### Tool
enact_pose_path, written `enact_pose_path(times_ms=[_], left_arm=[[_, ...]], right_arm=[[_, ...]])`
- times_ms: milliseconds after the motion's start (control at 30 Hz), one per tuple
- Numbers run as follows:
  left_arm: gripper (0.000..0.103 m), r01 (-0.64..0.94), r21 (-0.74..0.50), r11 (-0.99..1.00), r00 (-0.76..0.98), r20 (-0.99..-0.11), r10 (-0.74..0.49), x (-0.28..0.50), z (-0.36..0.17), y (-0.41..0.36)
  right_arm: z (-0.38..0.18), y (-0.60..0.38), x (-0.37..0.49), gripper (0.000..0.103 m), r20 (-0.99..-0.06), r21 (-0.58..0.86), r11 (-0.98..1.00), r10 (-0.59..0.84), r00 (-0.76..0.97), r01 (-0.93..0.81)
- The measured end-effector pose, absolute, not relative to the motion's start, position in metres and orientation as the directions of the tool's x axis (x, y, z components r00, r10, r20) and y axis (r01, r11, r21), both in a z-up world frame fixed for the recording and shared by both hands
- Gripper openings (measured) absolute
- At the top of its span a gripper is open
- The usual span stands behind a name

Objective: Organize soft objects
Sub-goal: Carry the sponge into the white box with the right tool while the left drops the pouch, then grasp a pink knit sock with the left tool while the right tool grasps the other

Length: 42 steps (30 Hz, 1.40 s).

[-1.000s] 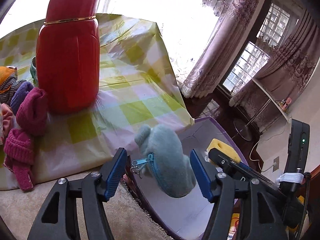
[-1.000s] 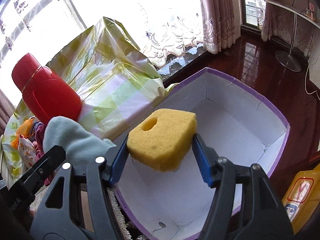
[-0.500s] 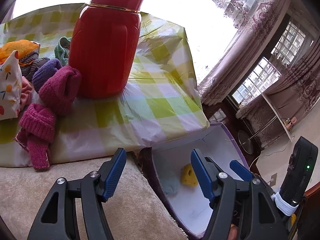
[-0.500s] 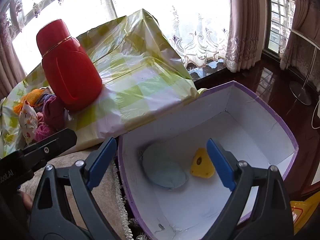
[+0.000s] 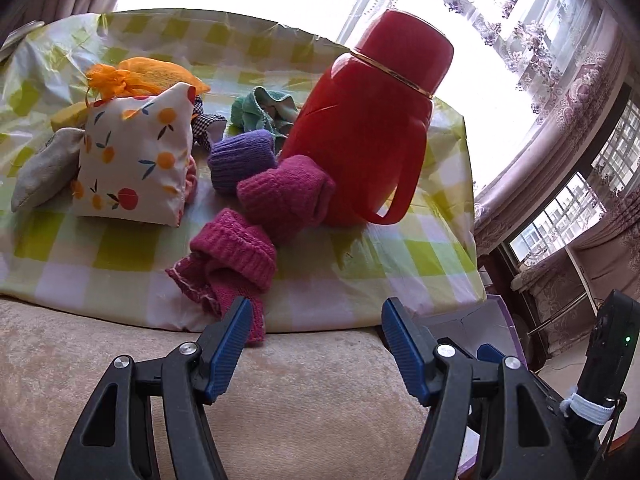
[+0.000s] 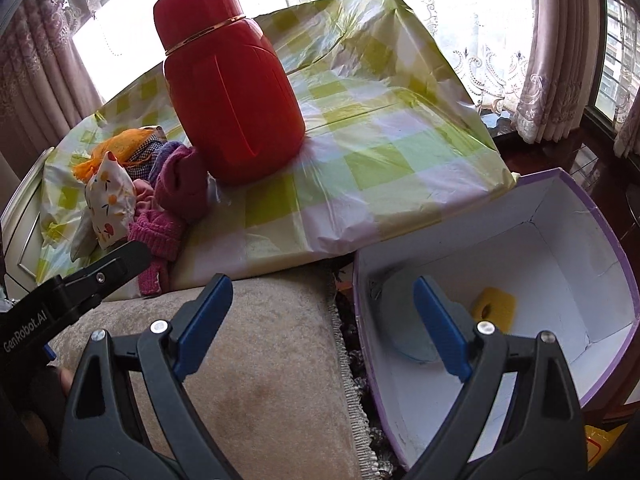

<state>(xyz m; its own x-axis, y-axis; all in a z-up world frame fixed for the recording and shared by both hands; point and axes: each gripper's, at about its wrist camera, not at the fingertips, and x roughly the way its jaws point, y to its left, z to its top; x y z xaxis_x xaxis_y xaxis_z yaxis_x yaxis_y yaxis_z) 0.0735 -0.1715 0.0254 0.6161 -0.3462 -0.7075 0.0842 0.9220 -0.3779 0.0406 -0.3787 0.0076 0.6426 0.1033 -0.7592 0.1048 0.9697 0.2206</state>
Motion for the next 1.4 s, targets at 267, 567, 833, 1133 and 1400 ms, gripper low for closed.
enact_pose_path(times_ms=[267, 567, 833, 1133, 1400], left_arm=[[0.068, 0.002, -0.391, 0.92, 0.602, -0.734, -0.313, 0.096, 0.017, -0.138], [0.068, -0.011, -0.403, 0.915, 0.522, -0.783, -0.339, 0.129, -0.004, -0.129], [0.067, -0.012, -0.424, 0.906, 0.486, -0.794, -0.365, 0.146, -0.02, -0.125], [0.048, 0.024, -0.403, 0.915, 0.505, -0.785, -0.359, 0.144, -0.022, -0.135], [0.04, 0.031, -0.441, 0.897, 0.506, -0.767, -0.394, 0.138, -0.025, -0.132]], right_arm=[[0.008, -0.36, 0.063, 0.093, -0.77, 0.244, 0.966, 0.14, 0.622, 0.085], [0.007, -0.345, 0.091, 0.093, -0.745, 0.349, 0.931, 0.207, 0.634, 0.105], [0.005, -0.327, 0.118, 0.093, -0.714, 0.435, 0.893, 0.263, 0.649, 0.117], [0.006, -0.297, 0.147, 0.093, -0.677, 0.478, 0.876, 0.32, 0.663, 0.066], [-0.003, -0.282, 0.166, 0.092, -0.683, 0.484, 0.872, 0.324, 0.654, 0.073]])
